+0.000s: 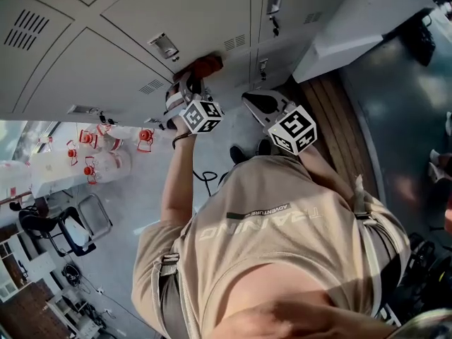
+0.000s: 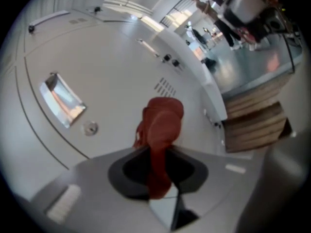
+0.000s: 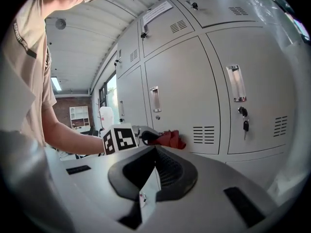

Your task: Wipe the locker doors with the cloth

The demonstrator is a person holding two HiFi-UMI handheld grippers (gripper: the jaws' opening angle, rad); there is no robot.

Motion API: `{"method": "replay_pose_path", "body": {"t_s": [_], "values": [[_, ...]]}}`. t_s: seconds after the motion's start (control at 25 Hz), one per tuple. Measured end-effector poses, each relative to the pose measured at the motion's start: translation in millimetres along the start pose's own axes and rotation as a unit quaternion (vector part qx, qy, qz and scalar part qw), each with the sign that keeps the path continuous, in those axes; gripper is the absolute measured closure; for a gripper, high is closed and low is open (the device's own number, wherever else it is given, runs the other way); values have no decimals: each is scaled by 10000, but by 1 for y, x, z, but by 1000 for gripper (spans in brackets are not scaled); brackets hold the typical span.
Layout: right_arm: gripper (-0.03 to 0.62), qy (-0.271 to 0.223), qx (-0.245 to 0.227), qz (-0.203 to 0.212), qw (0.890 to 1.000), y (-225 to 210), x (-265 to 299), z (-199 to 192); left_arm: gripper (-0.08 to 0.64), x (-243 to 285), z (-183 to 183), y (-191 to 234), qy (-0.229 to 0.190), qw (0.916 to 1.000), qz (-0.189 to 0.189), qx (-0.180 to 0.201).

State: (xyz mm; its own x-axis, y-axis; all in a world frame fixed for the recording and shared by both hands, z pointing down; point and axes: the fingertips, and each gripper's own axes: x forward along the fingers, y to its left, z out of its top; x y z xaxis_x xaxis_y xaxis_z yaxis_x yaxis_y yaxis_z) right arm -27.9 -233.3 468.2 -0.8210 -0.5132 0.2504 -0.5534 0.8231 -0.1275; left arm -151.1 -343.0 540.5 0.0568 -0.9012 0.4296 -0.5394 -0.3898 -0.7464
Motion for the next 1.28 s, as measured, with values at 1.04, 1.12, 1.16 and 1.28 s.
{"method": "replay_pose_path", "body": {"t_s": [1.04,1.12,1.16,1.28], "values": [[578,-484,308,-264,9980,-30,-14,13,480,-158,245,268,-1394,9644,2147,663],[578,-480,315,-309,9979,-34,-16,12,480,-142,243,262,-1404,9664,2081,557],[578,-471,325,-333,9978,-36,-16,12,480,-137,241,257,-1426,9668,2062,502],[579,-402,384,-395,9977,-42,-17,7,480,-121,231,235,-1395,9721,1843,394]]}}
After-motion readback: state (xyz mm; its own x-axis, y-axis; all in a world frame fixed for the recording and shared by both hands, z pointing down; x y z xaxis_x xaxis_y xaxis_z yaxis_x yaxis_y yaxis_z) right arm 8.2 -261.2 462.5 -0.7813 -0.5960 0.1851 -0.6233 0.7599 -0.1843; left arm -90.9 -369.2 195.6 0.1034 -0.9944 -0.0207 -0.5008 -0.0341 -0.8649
